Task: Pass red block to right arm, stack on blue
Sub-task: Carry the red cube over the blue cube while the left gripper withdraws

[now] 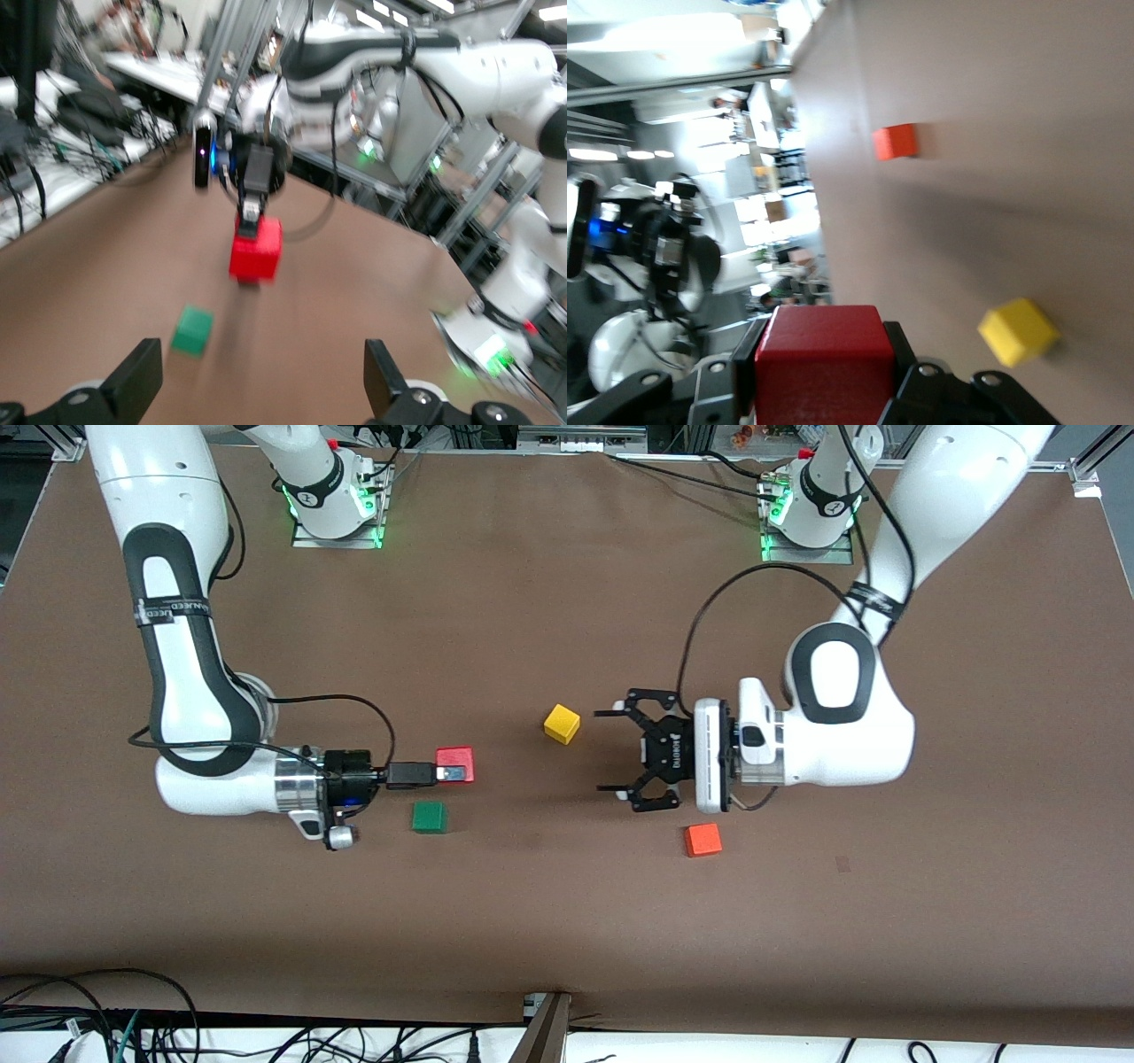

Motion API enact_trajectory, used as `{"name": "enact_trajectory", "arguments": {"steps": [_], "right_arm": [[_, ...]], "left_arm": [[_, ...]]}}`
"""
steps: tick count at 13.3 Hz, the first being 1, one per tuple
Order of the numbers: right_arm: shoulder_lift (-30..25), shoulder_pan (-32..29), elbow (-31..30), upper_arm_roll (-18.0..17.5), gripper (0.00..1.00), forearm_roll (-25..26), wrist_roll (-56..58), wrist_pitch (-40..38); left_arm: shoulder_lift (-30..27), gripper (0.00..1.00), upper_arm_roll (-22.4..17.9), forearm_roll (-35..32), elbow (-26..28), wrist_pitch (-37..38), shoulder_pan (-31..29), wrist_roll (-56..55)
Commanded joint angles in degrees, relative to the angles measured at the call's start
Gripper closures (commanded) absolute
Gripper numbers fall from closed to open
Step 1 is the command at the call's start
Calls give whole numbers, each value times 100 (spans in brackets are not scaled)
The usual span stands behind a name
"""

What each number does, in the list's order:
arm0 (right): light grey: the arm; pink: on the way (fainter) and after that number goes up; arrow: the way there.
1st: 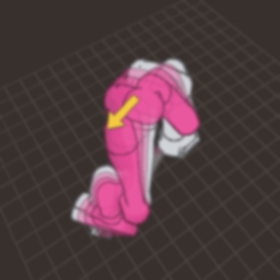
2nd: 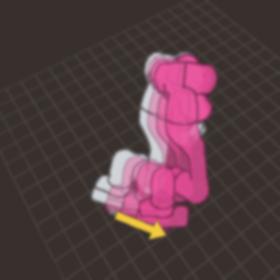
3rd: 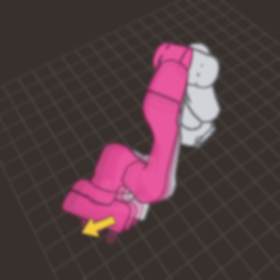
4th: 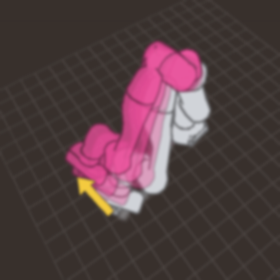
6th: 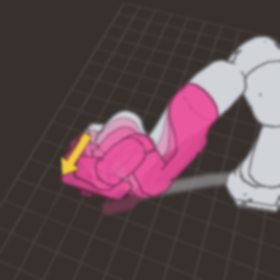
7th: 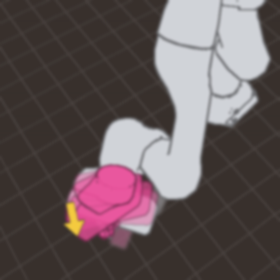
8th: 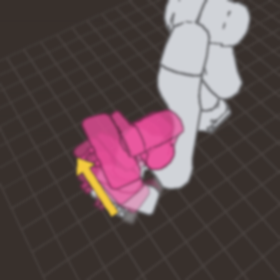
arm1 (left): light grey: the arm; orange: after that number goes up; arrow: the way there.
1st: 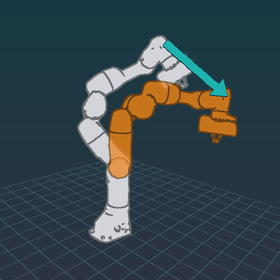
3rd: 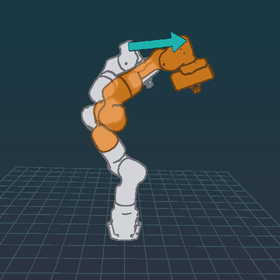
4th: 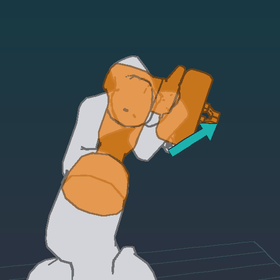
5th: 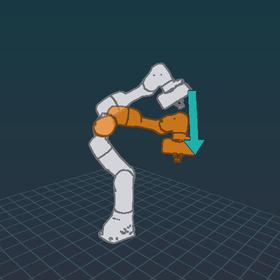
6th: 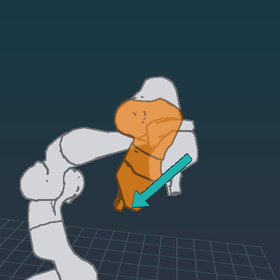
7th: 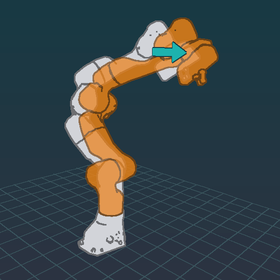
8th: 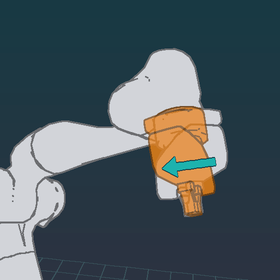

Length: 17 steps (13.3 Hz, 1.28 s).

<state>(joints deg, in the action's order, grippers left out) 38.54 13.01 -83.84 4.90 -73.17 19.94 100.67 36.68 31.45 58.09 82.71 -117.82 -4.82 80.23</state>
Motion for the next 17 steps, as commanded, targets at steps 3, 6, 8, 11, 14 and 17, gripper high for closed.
{"name": "enact_trajectory", "arguments": {"steps": [3, 6, 8, 11, 14, 17], "right_arm": [[-154, 61, 131, 308, 78, 2415, -157, 118], [-154, 114, 88, 336, 79, 4402, -236, 646], [-154, 123, 61, 345, 80, 5439, -508, 673], [-303, 149, -210, 345, 80, 6637, -1174, 777], [-908, 149, -1271, 345, 79, 7027, -1388, 1697], [-1331, 149, -2335, 388, 79, 7071, -1397, 2980]], "left_arm": [[-547, 0, 10, -1822, -44, 1496, -361, -1716], [-811, 0, 10, -2817, -45, 2288, -353, -2983], [-820, 0, 63, -3590, -45, 2640, -335, -3651], [-899, 0, 63, -4418, -36, 2932, -327, -4916], [-1074, 0, 107, -5646, -36, 2914, -274, -6673], [-1329, 0, 63, -6186, -53, 2783, -300, -8229]]}}
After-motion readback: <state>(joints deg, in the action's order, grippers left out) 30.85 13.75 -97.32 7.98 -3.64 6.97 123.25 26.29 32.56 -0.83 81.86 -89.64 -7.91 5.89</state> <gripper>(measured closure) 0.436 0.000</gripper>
